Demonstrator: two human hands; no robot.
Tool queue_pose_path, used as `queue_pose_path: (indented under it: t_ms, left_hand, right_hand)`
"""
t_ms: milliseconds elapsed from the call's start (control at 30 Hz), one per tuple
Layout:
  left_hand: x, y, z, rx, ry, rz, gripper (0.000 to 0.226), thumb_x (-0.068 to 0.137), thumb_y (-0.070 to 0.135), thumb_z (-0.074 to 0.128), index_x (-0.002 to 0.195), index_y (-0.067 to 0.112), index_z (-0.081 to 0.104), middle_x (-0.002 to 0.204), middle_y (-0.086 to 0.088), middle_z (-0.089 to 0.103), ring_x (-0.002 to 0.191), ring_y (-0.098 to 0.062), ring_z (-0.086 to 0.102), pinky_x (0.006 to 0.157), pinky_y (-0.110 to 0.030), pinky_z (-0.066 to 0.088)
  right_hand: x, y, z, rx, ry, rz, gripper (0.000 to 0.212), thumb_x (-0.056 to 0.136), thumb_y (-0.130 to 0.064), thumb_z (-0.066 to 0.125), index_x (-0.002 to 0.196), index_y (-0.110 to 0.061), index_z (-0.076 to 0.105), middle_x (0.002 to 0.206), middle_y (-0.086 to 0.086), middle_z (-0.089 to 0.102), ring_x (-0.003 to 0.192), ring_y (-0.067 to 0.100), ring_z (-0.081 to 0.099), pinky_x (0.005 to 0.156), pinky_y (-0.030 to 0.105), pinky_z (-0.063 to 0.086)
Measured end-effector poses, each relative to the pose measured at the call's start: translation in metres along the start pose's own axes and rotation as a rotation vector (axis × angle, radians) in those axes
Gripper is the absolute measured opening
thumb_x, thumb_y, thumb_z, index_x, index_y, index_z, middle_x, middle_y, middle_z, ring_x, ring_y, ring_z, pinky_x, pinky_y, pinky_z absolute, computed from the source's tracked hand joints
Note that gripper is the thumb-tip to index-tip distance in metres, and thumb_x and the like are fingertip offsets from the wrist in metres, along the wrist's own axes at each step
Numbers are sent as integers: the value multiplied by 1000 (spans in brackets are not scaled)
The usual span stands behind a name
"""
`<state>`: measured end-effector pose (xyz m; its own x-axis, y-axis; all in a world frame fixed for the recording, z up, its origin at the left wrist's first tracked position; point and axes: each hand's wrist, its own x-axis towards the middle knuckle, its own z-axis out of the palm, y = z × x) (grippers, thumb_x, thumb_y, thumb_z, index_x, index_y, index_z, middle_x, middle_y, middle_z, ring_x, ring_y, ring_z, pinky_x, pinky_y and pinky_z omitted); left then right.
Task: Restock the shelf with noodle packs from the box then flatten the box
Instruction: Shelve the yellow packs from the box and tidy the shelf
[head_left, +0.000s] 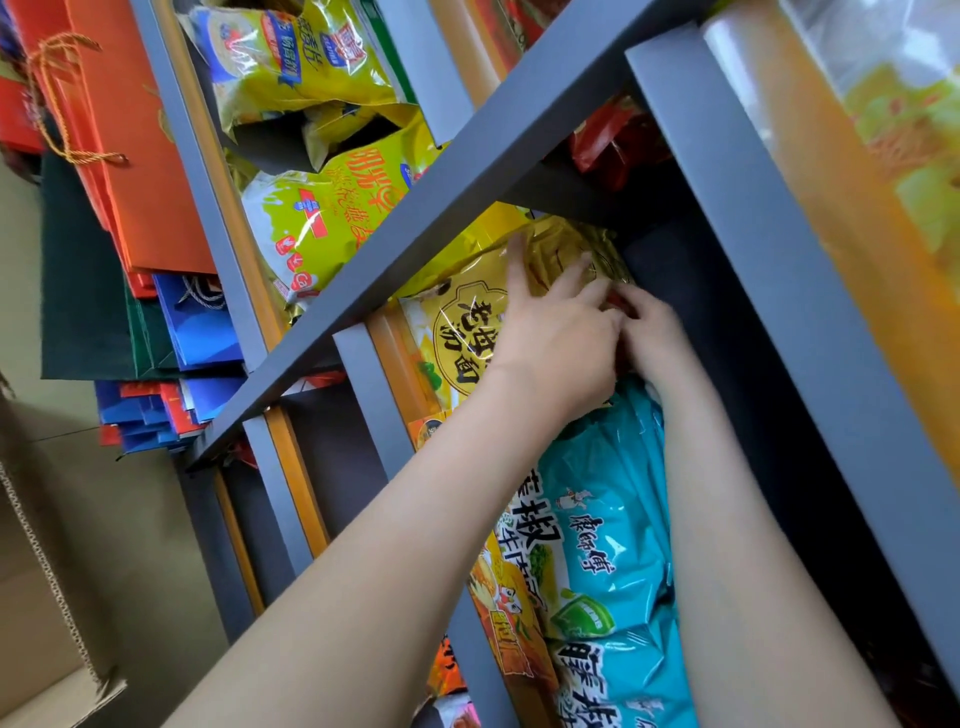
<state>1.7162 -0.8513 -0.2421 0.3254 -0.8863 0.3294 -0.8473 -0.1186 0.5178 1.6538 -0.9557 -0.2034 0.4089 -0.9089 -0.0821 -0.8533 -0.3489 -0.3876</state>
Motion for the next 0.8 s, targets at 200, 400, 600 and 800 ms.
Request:
queue_pose_path:
  t_ms: [200, 400, 600, 800]
  left_hand:
    - [24, 3, 9, 124, -173, -4, 50, 97, 30, 23, 144, 23, 36, 152, -2, 34, 145, -21, 14, 109, -58, -16]
    - [21, 1, 12, 174, -172, -17, 51, 99, 35, 19, 145, 19, 34, 151, -3, 32, 140, -24, 25, 115, -54, -10]
    - [20, 2, 15, 216, -164, 4, 52, 99, 34, 18, 147, 19, 29, 151, -5, 31, 141, -26, 23, 114, -55, -10]
    - [35, 7, 15, 215, -167, 23, 50, 100, 34, 19, 148, 26, 25, 147, -4, 31, 135, -29, 30, 112, -59, -4]
  right_hand:
    - [2, -4, -1, 131, -27, 11, 37, 100, -5, 38, 136, -2, 45, 136, 15, 51, 125, 23, 45, 96, 16, 34]
    - [-7, 26, -7, -27, -22, -89, 44, 97, -1, 44, 140, -10, 42, 132, 3, 49, 119, 9, 43, 85, 0, 32]
    - [-1, 26, -4, -27, 70, -52, 36, 102, -17, 37, 135, -11, 49, 128, 2, 49, 122, 17, 44, 89, 5, 36]
    - [19, 33, 4, -52, 336, 54, 41, 98, -24, 44, 138, -12, 48, 145, 11, 40, 133, 26, 38, 114, 38, 27]
